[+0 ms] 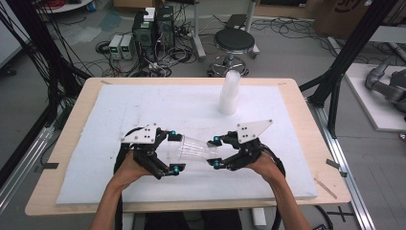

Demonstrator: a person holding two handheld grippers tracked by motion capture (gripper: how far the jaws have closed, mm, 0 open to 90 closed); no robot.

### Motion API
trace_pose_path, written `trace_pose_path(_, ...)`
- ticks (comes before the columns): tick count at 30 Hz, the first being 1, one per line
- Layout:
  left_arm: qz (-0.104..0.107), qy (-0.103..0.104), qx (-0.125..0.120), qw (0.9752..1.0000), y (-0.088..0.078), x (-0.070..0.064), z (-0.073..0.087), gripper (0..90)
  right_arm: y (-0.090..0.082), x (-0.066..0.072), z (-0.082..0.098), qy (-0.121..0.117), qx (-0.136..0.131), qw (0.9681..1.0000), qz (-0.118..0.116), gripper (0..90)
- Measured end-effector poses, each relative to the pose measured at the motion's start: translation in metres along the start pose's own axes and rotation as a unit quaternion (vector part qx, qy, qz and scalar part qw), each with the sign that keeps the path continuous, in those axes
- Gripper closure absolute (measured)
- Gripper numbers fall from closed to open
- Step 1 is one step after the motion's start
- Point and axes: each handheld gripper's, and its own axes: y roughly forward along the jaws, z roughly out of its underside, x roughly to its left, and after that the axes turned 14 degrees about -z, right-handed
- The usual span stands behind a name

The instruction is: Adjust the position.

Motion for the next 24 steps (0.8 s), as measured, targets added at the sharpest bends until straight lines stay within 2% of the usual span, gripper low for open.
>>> trace_pose_path(7,0.003,-0.006,-0.015,0.9999,0.006,-0.003,0.002,2.1,0.001,-0.001,0.005,-0.004,-0.024,0.9997,-0.005,42.7)
trace_pose_path(13,0.010,-0.016,-0.030,0.9994,0.011,-0.004,0.003,2.2,0.000,-0.001,0.009,-0.007,-0.034,0.9994,-0.007,42.7)
trace_pose_path(19,0.013,-0.011,-0.032,0.9993,0.019,-0.006,0.003,2.2,-0.001,0.000,0.009,-0.009,-0.041,0.9991,-0.008,42.8)
trace_pose_path(24,0.020,-0.014,-0.031,0.9992,0.022,-0.006,0.001,2.4,0.000,0.000,0.008,-0.011,-0.046,0.9989,-0.009,42.8)
